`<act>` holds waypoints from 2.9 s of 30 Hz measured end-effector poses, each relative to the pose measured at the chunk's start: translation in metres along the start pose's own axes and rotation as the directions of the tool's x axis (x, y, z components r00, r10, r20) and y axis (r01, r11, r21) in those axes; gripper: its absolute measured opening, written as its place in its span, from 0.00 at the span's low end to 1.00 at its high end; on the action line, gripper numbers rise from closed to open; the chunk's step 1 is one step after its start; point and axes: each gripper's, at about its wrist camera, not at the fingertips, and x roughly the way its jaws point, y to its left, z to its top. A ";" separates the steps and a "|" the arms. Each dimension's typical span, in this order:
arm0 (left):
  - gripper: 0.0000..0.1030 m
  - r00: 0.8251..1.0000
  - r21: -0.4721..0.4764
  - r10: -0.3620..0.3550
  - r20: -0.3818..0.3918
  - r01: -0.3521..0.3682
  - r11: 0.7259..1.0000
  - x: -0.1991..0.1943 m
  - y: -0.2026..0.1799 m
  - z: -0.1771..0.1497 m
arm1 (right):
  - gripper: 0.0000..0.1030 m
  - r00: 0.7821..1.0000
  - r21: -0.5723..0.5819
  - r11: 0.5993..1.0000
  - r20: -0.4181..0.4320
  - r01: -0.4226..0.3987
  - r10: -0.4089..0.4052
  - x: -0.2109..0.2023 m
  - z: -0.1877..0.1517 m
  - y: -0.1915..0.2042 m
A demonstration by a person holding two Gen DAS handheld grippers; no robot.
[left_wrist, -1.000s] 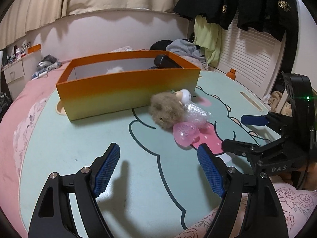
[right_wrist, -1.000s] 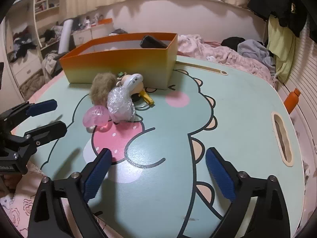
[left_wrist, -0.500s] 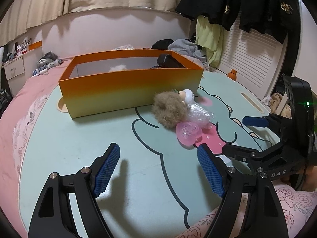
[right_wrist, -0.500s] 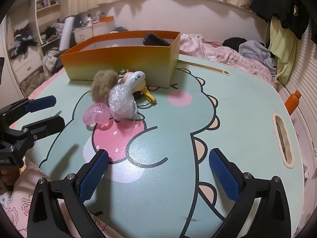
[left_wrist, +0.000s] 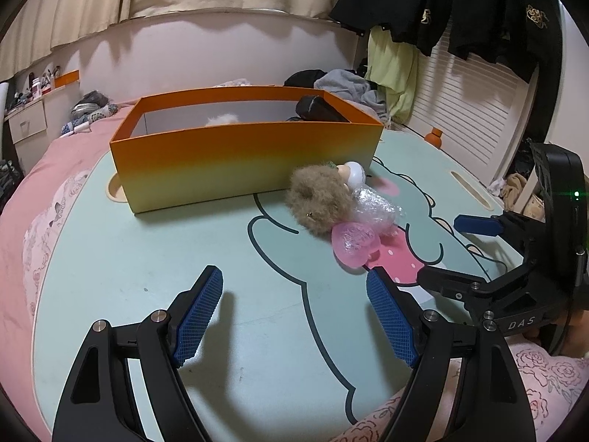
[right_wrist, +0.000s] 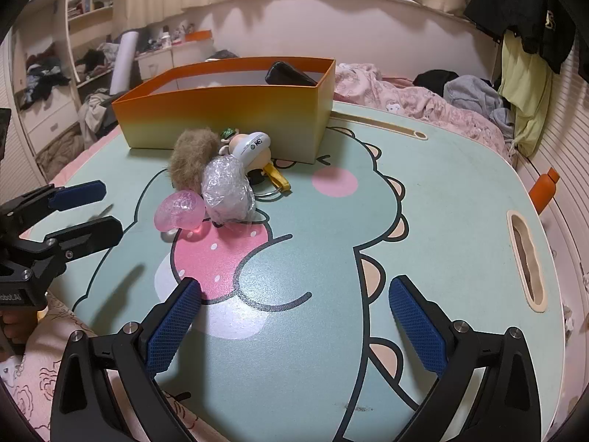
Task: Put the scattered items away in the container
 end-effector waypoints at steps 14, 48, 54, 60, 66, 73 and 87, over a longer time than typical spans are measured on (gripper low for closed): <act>0.78 1.000 -0.013 0.009 0.006 -0.009 1.000 0.000 0.006 0.002 | 0.99 1.000 0.000 1.000 0.000 0.000 0.000 0.000 0.000 0.000; 0.78 1.000 -0.043 0.022 0.012 -0.022 0.999 0.000 0.013 0.002 | 0.99 0.994 0.041 0.998 0.104 -0.041 0.037 -0.023 0.003 -0.006; 0.78 1.000 -0.030 0.017 0.013 -0.016 0.999 0.000 0.010 0.002 | 0.81 0.982 -0.036 0.988 0.110 -0.153 0.156 -0.023 0.019 0.009; 0.78 1.000 -0.040 0.016 0.017 -0.016 0.999 -0.001 0.011 0.003 | 0.63 0.964 -0.031 0.969 0.097 -0.244 0.246 -0.003 0.050 0.016; 0.78 1.000 -0.032 -0.015 0.014 0.015 0.999 -0.001 0.004 0.005 | 0.29 0.957 0.032 0.956 0.016 -0.291 0.291 0.034 0.060 0.012; 0.78 0.999 0.033 -0.044 -0.014 0.044 0.998 0.008 -0.016 0.006 | 0.27 0.941 0.086 0.941 0.118 -0.327 0.316 0.006 0.048 -0.005; 0.54 0.995 0.125 -0.052 -0.089 0.063 0.990 0.036 -0.039 0.016 | 0.28 0.944 0.197 0.931 0.192 -0.306 0.269 -0.013 0.022 -0.032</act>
